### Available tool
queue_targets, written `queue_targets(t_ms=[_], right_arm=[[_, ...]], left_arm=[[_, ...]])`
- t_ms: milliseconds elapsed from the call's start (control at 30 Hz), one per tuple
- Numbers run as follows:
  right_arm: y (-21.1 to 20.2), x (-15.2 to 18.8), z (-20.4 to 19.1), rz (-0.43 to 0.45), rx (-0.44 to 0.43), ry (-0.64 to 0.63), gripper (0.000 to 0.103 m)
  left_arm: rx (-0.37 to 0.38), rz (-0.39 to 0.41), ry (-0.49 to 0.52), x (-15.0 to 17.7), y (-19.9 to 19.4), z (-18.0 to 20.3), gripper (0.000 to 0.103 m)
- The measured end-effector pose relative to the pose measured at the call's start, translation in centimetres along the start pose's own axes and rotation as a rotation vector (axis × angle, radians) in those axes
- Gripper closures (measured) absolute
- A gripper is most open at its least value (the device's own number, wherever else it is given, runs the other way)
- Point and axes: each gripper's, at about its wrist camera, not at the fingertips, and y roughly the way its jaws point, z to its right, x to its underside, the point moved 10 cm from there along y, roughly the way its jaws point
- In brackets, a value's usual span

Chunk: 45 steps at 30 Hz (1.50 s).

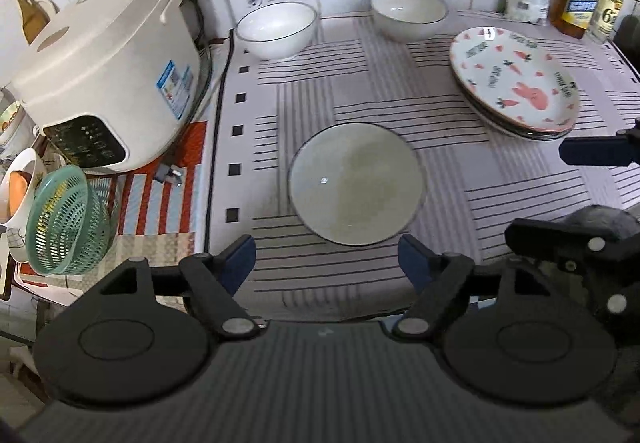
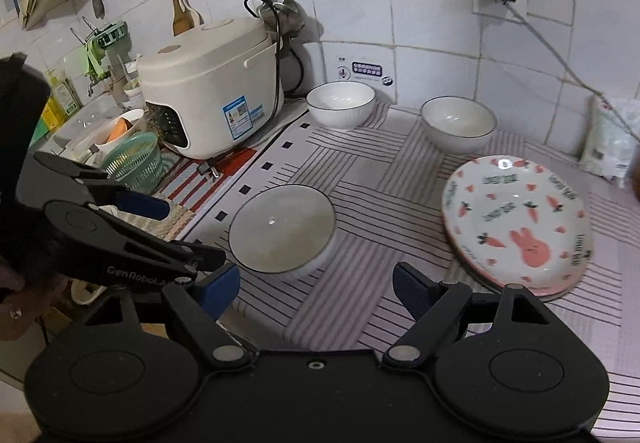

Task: Organize plates and bowls
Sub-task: 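Move both grippers toward the white bowl lying on the mat, then close both grippers on the rim of the white bowl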

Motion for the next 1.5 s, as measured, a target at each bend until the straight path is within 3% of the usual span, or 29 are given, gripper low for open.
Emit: queue_targets(t_ms=[333,567,767,933,1033,1133,1500], right_arm=[[5.3,-1.0,-0.1,-0.063,-0.005,0.036,0.018],[9.2,-0.4,0.7,-0.113,0.003,0.077,0.025],[11.3,-0.1,1.2,-0.136,-0.001,0.127,0.035],[12.1,0.3,1.1,-0.157,-0.013,0.149,0.046],[12.6,0.6,1.0,-0.172,-0.028,0.176,0.058],[13.2,0.8,1.1,-0.178,-0.022,0.192,0.074],[13.5,0.8,1.9,-0.174,-0.013,0.266,0.082]], left_arm=[[0.019,-0.057,-0.055,0.3,4.3,-3.4,0.024],[0.044,-0.083,-0.069,0.5,6.3,-3.4,0.03],[0.062,-0.086,-0.074,0.1,7.2,-3.1,0.049],[0.086,-0.094,-0.073,-0.1,7.6,-2.7,0.075],[0.106,-0.097,-0.068,-0.2,7.6,-2.2,0.085],[0.09,-0.092,-0.057,-0.3,7.6,-2.0,0.086],[0.097,-0.096,-0.058,-0.6,7.1,-1.7,0.088]])
